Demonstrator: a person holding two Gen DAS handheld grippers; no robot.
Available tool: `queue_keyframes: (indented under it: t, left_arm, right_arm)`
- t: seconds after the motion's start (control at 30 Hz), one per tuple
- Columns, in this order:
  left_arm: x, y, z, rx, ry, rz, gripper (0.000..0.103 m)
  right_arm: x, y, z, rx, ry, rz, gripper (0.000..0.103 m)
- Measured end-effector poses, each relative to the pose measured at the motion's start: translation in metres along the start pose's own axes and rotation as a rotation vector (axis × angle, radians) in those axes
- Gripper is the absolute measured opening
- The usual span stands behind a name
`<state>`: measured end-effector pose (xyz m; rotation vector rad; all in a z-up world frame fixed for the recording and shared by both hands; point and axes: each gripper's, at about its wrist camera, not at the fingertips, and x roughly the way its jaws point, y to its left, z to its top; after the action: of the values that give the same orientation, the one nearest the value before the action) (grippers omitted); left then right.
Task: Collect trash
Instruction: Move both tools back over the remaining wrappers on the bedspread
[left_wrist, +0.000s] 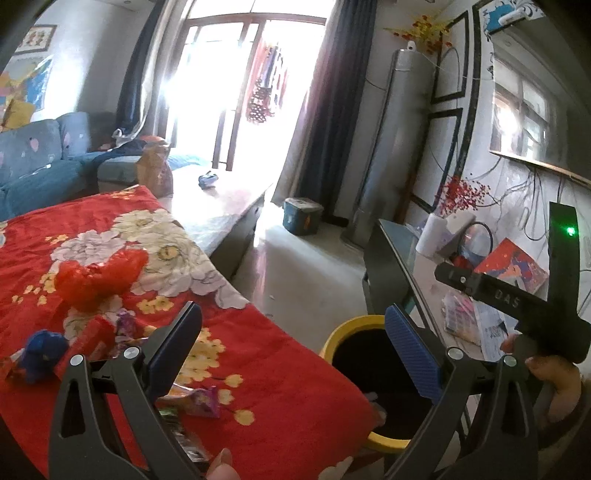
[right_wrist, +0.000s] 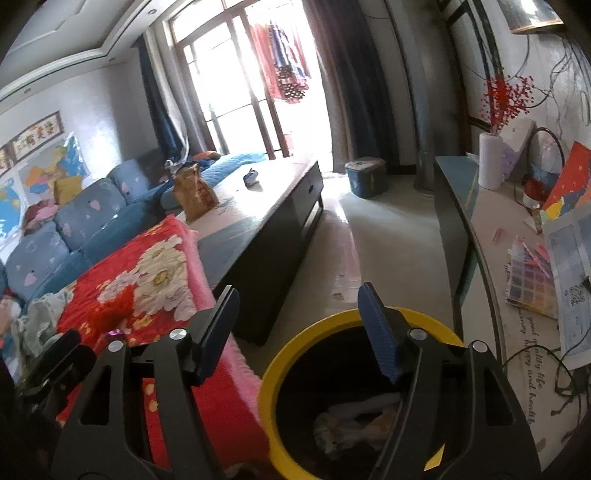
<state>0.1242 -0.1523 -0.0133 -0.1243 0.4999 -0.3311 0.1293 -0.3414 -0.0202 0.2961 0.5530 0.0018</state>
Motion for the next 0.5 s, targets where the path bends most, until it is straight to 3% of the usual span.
queue_keyframes:
  t: [0.5]
  left_arm:
    - [-0.031,0.049,0.008,-0.073,-0.065,0.099,0.096]
  right_arm:
    - [-0.004,0.049,-0.007,-0.092,0.027,0.087,0.062]
